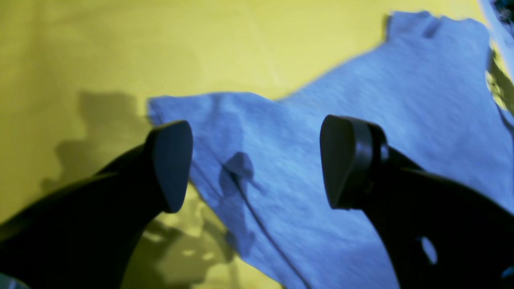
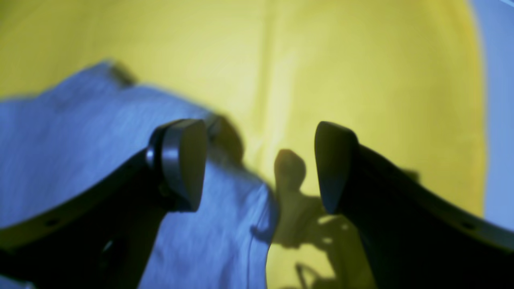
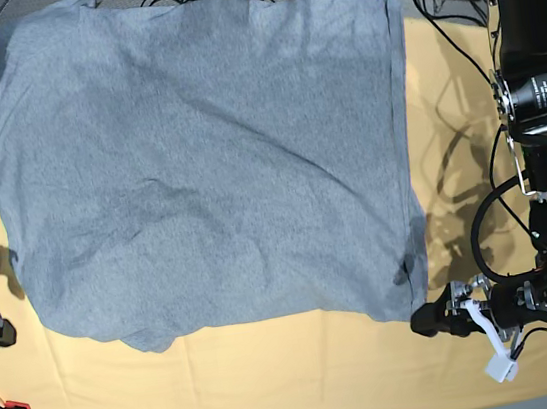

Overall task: Layout the t-shirt on the table in an organized manner, then fold the t-shirt properly
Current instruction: 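Release the hem corners and lift both grippers off the shirt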

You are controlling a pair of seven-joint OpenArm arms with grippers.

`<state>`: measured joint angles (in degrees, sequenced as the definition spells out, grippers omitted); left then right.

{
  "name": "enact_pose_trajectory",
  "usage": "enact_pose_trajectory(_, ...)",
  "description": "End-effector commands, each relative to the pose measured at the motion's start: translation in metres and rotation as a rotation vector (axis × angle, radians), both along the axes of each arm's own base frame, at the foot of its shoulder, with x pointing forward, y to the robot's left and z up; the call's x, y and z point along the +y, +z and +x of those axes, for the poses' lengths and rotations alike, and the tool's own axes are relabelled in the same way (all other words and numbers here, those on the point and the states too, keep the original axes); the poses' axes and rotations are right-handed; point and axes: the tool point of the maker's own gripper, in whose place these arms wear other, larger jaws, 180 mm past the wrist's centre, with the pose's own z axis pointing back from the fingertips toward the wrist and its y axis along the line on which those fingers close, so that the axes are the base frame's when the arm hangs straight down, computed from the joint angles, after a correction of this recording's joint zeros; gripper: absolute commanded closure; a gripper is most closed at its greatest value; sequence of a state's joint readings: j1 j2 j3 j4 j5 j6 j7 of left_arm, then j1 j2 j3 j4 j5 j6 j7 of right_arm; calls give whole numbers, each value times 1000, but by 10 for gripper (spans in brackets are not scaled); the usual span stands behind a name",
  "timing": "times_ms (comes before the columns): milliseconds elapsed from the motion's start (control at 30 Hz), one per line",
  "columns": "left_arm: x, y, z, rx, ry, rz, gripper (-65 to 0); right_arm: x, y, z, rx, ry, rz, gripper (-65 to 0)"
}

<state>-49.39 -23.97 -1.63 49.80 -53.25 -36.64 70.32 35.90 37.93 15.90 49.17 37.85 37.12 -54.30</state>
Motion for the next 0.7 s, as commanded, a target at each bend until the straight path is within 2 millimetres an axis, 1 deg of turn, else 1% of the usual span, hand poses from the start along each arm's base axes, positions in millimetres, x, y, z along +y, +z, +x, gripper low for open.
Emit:
enact_pose_trajectory(0,1,26,5,-60,-7,-39,-494,-5,26,6,-61,8,2,-432)
enact_pose_trajectory(100,3,16,-7,-17,-30,-72,-494,2,20,-3,-45,50,49,-432)
enact_pose_trajectory(300,23,-6,-29,41,-7,-119,-494,-2,4,-30,0,46,129,-432)
enact_pose_trajectory(400,27,-12,-45,60,-44,-143,-494,-1,3,-46,-6,48,173,-428)
enact_pose_trajectory(433,27,-14,-50,78,-60,-154,-494,-2,3,-52,-11,45,179,-414)
enact_pose_trajectory(467,26,-15,-55,92,-75,-173,-494,-3,5,-58,-19,46,183,-401)
enact_pose_trajectory(600,21,-1,-60,68,-85,-299,-494,0,14,-86,-44,74,171,-400)
enact_pose_trajectory(667,21,-3,-62,73,-83,-303,-494,5,17,-101,-42,103,153,-400)
